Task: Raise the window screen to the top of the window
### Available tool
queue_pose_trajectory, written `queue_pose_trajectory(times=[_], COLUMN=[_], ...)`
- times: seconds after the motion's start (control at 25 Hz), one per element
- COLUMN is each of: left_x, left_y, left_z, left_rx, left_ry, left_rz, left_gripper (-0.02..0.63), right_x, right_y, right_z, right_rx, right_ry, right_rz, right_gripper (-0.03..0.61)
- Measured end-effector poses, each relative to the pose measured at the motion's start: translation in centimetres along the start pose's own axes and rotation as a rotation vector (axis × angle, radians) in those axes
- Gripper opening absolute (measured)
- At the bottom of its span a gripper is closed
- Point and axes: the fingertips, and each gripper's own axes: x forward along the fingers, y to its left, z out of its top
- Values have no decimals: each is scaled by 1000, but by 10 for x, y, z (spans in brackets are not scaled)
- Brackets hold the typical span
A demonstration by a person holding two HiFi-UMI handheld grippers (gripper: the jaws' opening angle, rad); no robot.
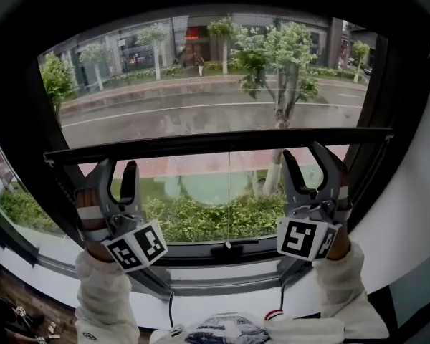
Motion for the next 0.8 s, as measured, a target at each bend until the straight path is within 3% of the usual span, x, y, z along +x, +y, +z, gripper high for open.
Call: queue_pose_trajectory(times=[0.36,0.8], left_x=[6,8], left_y=[3,7], left_z=[0,-1], left_rx=[2,11], left_ry=[-1,-7], left_rz=[92,150], left_gripper=[222,222], right_x=[4,5], right_y=[2,2], right_z=[-2,1], right_rx=[-24,-4], right_ry=[-34,-71], right_rz=[-79,-112], right_gripper=[210,213])
